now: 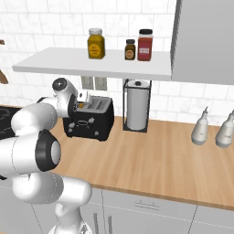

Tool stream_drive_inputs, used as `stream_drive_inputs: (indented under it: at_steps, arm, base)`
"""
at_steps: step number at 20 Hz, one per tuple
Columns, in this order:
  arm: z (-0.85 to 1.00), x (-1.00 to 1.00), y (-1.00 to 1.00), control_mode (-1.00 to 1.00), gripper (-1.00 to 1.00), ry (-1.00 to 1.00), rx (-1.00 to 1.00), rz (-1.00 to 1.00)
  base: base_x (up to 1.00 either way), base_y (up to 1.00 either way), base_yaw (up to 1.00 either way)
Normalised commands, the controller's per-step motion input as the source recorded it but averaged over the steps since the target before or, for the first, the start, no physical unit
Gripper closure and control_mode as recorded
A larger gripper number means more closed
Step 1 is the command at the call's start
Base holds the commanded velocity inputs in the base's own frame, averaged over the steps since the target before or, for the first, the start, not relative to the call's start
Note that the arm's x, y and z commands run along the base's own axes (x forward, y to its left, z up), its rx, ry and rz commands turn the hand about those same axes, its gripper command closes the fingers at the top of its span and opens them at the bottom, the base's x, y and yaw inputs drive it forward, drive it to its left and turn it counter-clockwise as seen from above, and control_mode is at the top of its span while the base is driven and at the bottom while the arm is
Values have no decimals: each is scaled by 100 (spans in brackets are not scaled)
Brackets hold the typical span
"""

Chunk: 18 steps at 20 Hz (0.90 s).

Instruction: Start the toaster. Once the lever pops up, take the bread to the plate on the dining counter.

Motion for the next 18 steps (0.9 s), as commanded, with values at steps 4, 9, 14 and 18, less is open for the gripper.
stream_drive_inputs:
  at_steps: [4, 9, 14, 18]
  arm:
    - [-2, 0, 0, -100, -100, 0, 0, 0]
    - [0, 0, 0, -100, -100, 0, 0, 0]
    - [0, 0, 0, -100, -100, 0, 0, 0]
    - [0, 0, 0, -100, -100, 0, 0, 0]
  base:
    - [0, 0, 0]
    - [0, 0, 0]
    - [0, 0, 0]
    - [0, 0, 0]
